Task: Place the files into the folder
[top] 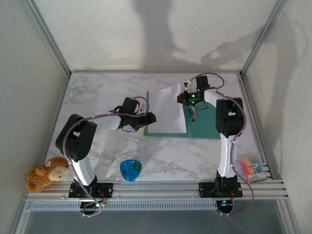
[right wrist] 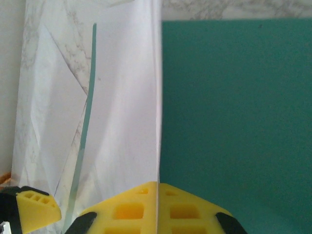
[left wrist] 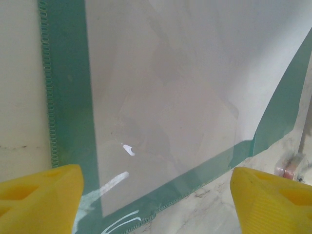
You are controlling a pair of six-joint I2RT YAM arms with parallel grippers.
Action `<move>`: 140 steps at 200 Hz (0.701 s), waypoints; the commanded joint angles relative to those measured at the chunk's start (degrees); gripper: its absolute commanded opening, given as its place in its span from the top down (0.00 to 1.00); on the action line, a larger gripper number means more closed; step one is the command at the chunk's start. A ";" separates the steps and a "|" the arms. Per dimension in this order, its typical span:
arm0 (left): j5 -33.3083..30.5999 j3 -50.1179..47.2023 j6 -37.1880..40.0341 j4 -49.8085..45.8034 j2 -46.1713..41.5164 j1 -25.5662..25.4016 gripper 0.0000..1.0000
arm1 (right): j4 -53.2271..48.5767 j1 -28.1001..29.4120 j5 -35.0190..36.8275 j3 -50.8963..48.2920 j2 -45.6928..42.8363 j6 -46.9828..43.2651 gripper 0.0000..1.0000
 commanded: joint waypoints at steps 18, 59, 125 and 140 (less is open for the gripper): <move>0.39 -0.54 0.23 0.69 -1.23 -0.43 0.21 | 3.75 0.84 -1.54 -3.85 -3.20 1.46 1.00; 0.42 -0.81 0.10 0.99 -1.09 -0.43 0.21 | 4.83 1.26 -1.16 -5.09 -3.29 2.69 1.00; 0.30 -0.37 0.23 0.35 -1.17 -0.43 0.21 | 6.05 1.13 2.70 -6.33 -4.08 5.12 1.00; 0.21 -0.28 0.41 0.14 -1.19 -0.42 0.21 | 5.31 0.84 3.23 -5.67 -4.19 4.76 1.00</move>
